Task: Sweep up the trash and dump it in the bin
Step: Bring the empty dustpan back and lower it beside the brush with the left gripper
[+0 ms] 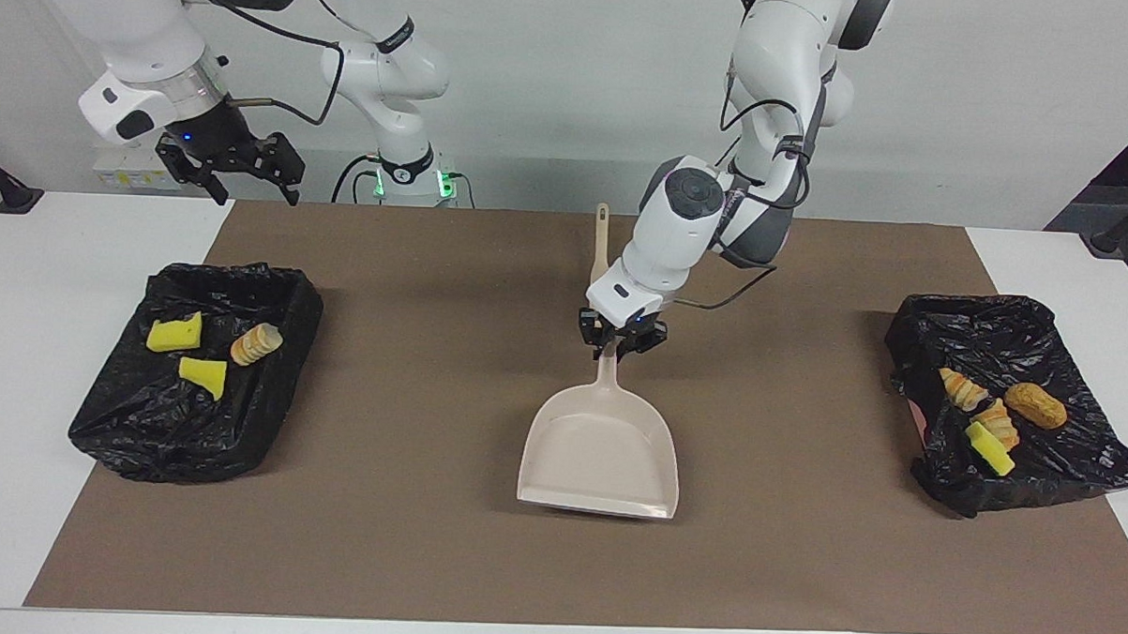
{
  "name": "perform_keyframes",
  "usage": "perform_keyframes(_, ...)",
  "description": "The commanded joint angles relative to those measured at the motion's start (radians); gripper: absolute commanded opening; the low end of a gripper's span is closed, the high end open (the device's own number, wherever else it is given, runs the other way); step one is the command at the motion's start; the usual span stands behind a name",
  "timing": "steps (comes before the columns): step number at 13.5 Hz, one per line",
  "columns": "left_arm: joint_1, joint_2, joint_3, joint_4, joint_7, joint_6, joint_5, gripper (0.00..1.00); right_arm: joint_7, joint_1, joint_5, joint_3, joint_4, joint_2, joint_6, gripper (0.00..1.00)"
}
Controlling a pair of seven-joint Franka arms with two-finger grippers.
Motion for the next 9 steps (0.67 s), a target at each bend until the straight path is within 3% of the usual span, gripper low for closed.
perform_keyframes(1,-0.049,0.021,0.021,-0.046,-0.036,0.054,-0.017,0.00,0.012,-0.014,0.007,0.012,0.006,-0.003,-0.005,1.00)
perform_keyframes(3,-0.046,0.029,0.022,-0.040,-0.034,0.032,-0.017,0.00,0.010,-0.014,0.005,0.012,0.006,-0.003,-0.005,1.00)
perform_keyframes(4,-0.044,0.026,0.022,-0.040,-0.034,0.027,-0.017,0.07,0.010,-0.014,0.005,0.012,0.006,-0.003,-0.005,1.00)
perform_keyframes(5,-0.038,0.018,0.022,-0.039,-0.034,0.021,-0.017,0.21,0.010,-0.014,0.005,0.013,0.006,-0.003,-0.006,1.00)
perform_keyframes(7,-0.032,0.003,0.033,-0.023,-0.032,0.014,-0.014,1.00,0.012,-0.014,0.007,0.012,0.006,-0.003,-0.006,1.00)
perform_keyframes(9,0.009,-0.040,0.033,-0.022,-0.032,-0.046,-0.014,1.00,0.010,-0.014,0.005,0.012,0.006,-0.003,-0.005,1.00)
